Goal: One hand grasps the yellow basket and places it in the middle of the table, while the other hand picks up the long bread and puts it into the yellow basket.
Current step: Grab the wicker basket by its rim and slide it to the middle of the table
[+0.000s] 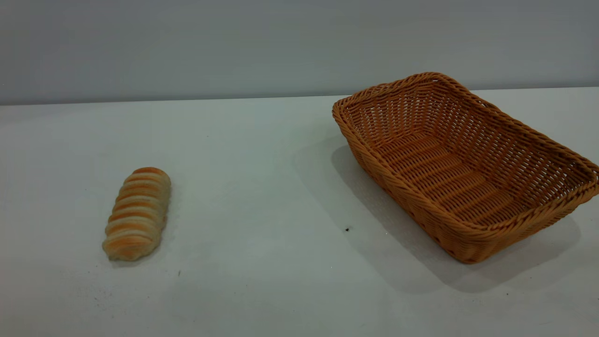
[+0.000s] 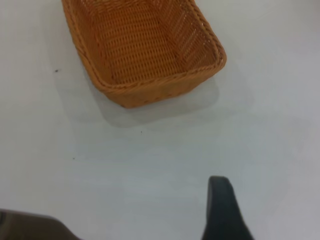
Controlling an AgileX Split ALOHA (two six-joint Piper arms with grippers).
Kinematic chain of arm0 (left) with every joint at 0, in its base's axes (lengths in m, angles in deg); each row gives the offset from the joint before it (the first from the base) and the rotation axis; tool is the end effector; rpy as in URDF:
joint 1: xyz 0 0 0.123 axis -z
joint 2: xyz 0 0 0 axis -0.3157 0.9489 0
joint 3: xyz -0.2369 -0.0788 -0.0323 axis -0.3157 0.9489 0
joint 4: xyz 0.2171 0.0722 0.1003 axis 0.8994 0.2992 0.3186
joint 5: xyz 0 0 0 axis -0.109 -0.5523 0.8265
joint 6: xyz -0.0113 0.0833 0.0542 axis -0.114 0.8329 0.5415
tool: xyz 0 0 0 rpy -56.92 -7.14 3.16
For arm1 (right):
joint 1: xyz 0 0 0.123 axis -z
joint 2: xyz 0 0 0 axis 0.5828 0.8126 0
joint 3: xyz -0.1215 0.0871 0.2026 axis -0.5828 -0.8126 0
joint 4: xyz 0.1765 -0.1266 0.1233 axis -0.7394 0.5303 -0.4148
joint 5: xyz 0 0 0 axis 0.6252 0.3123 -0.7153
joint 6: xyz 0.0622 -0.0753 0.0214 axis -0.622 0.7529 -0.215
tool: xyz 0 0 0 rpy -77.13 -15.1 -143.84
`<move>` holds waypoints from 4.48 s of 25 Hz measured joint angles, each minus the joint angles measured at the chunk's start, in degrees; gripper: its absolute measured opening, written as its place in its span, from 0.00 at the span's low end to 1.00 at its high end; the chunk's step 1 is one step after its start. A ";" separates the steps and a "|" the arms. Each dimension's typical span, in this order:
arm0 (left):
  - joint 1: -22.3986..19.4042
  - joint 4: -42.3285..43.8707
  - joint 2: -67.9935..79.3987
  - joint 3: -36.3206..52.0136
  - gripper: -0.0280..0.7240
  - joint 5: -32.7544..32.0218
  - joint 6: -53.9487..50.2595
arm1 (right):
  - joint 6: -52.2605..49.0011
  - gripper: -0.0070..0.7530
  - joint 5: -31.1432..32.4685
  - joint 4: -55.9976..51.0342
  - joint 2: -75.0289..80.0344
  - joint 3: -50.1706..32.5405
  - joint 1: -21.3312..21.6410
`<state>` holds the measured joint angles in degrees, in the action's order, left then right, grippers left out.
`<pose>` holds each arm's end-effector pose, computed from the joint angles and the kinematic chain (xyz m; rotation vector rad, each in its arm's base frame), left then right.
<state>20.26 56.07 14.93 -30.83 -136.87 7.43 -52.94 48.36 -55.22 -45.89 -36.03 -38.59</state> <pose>0.0283 -0.0083 0.2639 0.2165 2.0981 -0.0179 0.0273 0.0069 0.2617 -0.1632 2.1302 0.0463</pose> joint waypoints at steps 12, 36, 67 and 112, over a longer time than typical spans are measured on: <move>3.50 0.17 0.07 0.00 0.80 0.18 -0.45 | 0.00 0.68 -1.89 -0.81 0.00 0.00 -0.07; 3.78 -3.70 45.65 -3.18 0.80 31.19 -7.08 | -18.00 0.68 -33.27 0.66 44.86 0.07 -9.61; 3.78 -4.34 51.90 -6.08 0.80 30.89 -5.64 | -43.27 0.68 -38.86 -1.93 93.77 18.15 -4.59; 3.78 -4.34 51.90 -6.08 0.80 29.31 -5.70 | -2.10 0.12 -37.41 -26.03 114.21 33.43 -9.40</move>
<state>24.04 51.73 66.82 -36.91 -107.55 1.73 -55.04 10.95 -81.24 68.32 -2.60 -48.00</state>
